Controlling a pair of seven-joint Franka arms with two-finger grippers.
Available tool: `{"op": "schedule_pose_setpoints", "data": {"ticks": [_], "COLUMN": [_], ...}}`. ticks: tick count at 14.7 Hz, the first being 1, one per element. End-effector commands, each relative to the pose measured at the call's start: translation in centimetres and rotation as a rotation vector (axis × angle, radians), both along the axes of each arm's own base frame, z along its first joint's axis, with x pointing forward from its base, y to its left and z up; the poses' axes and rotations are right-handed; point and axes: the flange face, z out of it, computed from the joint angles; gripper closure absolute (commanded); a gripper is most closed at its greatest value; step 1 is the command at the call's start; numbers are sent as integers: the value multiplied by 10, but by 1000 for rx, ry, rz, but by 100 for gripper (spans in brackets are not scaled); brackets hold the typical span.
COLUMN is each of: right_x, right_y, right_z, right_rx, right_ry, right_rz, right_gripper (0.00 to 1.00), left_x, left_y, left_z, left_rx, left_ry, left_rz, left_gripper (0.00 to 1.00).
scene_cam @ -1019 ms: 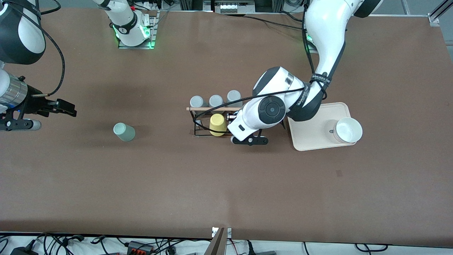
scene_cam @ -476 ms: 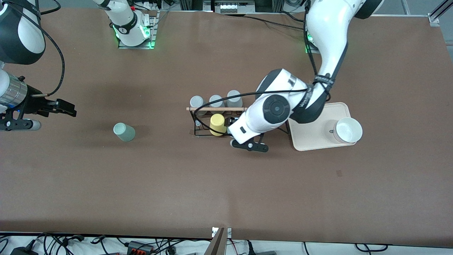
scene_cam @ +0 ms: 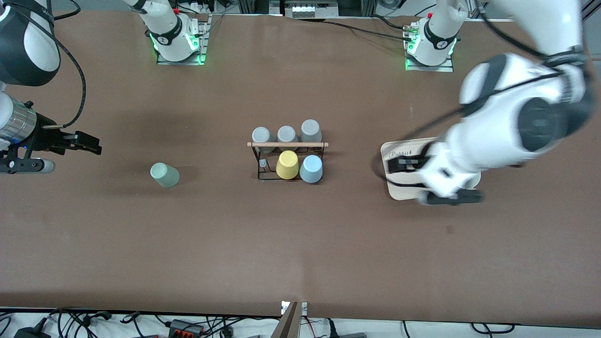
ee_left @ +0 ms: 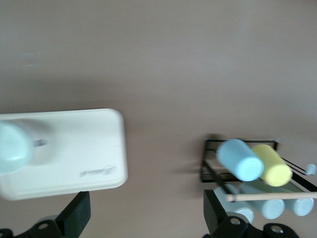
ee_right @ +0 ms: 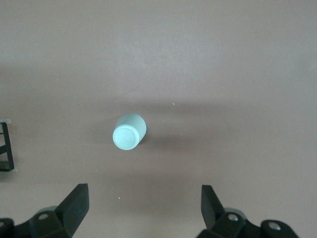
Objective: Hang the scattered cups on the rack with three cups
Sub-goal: 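Open the left gripper and withdraw while the right gripper reaches the green cup, then grasp the pale green cup with the right gripper and lift it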
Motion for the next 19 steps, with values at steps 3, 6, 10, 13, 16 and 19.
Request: {"op": "schedule_pose_setpoints", "data": {"ticks": [3,6,10,13,16,19], "right_x": [16,14,19,22,14,3], "right_y": [16,21,63,79,78,74], "right_z": [-45,-91,-146,-181,-214,-233], "right_rx": [-6,-9,-22,-23,-26,-27], "right_ry": [30,13,33,21,48,56], "right_rz": [19,26,-9,16,16,12], "right_gripper": [0,0,0,0,0,0], "left_x": [-26,-48,-89,-81,-72,-72], "left_y": [74,80,89,103,119,117], "left_z": [42,30,19,33,41,43], "left_rx": [45,72,84,148,147,147], "left_ry": [74,130,54,-14,-28,-31], "left_rz": [55,-15,-35,-157,-164,-158], "left_gripper": [0,0,0,0,0,0]}}
